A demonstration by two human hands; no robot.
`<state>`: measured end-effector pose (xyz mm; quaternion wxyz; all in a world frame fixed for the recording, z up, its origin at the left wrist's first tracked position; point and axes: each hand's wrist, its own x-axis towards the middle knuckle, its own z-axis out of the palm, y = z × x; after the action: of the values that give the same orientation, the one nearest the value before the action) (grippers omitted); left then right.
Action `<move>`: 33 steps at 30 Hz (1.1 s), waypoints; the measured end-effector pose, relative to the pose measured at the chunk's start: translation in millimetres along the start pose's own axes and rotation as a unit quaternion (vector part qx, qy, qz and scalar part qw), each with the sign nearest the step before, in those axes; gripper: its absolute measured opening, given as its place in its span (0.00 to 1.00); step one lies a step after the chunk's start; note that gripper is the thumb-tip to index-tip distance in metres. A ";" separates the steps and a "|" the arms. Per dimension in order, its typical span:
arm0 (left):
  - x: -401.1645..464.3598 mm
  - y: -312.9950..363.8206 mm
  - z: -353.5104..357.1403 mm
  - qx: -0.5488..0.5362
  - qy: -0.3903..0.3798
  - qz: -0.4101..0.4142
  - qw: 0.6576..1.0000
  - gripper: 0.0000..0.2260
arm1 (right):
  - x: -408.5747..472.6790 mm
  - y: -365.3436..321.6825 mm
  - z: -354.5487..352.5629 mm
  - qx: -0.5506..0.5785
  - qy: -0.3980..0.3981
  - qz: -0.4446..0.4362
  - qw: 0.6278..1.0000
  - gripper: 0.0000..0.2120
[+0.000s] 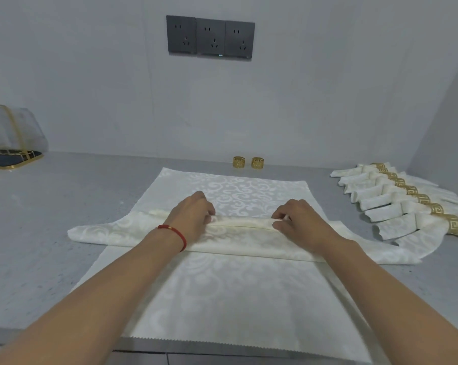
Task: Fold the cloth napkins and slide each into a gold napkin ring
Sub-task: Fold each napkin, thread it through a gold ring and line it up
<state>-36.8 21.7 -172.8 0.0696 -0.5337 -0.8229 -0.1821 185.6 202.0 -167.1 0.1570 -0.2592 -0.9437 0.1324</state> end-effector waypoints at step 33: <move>-63.4 11.4 -21.3 0.175 -0.011 0.140 0.975 0.11 | -56.4 -20.6 -12.4 -0.208 -0.005 -0.136 0.969 0.10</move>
<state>-1.5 -36.2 -170.2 0.1774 -0.6251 -0.7599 -0.0181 226.9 157.0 -161.8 0.1118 -0.1548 -0.9776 -0.0886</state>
